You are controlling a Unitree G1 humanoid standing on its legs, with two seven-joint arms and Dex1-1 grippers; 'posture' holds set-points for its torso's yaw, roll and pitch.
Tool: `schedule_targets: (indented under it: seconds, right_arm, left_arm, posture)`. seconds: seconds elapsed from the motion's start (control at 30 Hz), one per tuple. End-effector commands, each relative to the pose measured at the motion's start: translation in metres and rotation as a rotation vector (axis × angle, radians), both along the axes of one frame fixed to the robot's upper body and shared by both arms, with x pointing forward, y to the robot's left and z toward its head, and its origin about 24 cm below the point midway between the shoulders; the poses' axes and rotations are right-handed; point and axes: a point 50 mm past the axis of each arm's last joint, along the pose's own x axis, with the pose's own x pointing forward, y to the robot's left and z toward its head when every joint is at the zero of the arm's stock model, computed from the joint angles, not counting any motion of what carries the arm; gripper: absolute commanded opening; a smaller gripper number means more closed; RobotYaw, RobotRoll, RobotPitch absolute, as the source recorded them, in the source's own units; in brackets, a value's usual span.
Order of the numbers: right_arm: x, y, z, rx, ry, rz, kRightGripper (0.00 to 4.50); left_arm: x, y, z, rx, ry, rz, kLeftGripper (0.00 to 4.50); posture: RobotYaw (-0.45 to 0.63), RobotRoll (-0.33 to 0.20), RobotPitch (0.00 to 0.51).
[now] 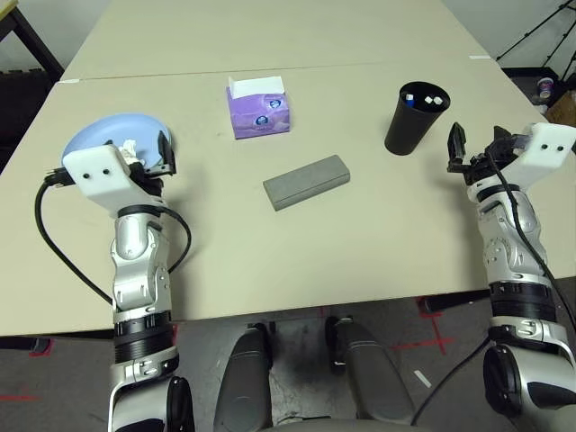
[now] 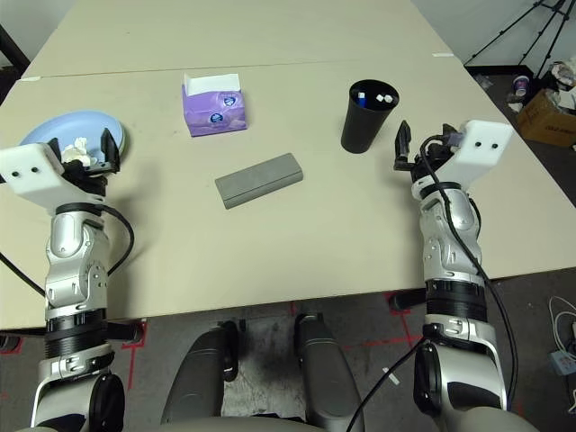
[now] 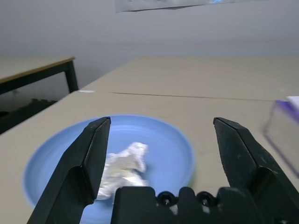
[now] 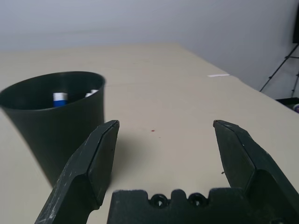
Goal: Organize and tidy the items on the table.
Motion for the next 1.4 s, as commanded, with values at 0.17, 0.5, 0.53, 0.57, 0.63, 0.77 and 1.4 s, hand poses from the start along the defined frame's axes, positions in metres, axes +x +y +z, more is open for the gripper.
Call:
schedule_targets:
  seconds: [0.17,0.5,0.53,0.57,0.63,0.77,1.4]
  right_arm:
    - [-0.002,-0.015,-0.011,0.002,-0.012,0.131,4.44]
    - [-0.005,-0.026,-0.012,-0.055,-0.048,0.252,4.44]
    - [-0.006,-0.028,-0.012,-0.063,-0.043,0.251,4.44]
    - [-0.006,-0.028,-0.012,-0.063,-0.044,0.248,4.44]
    - [-0.006,-0.029,-0.012,-0.058,-0.042,0.235,4.44]
    - [-0.006,-0.031,-0.013,-0.073,-0.015,0.183,4.44]
    - [-0.009,-0.033,-0.012,-0.013,-0.002,0.055,4.44]
  left_arm:
    - [-0.008,0.030,-0.025,0.034,0.072,-0.065,4.50]
    - [-0.025,0.053,-0.014,0.027,0.038,-0.152,4.50]
    - [-0.026,0.055,-0.013,0.030,0.039,-0.152,4.50]
    - [-0.026,0.057,-0.012,0.035,0.040,-0.152,4.50]
    - [-0.026,0.059,-0.011,0.041,0.044,-0.153,4.50]
    - [-0.024,0.064,-0.012,0.062,0.083,-0.168,4.50]
    - [-0.019,0.068,-0.008,0.006,0.078,-0.205,4.50]
  posture:
    - [-0.07,0.000,0.195]
    - [-0.04,0.000,0.190]
    - [-0.04,0.000,0.190]
    - [-0.04,0.000,0.189]
    - [-0.04,0.000,0.186]
    - [-0.04,0.000,0.183]
    - [-0.07,0.000,0.170]
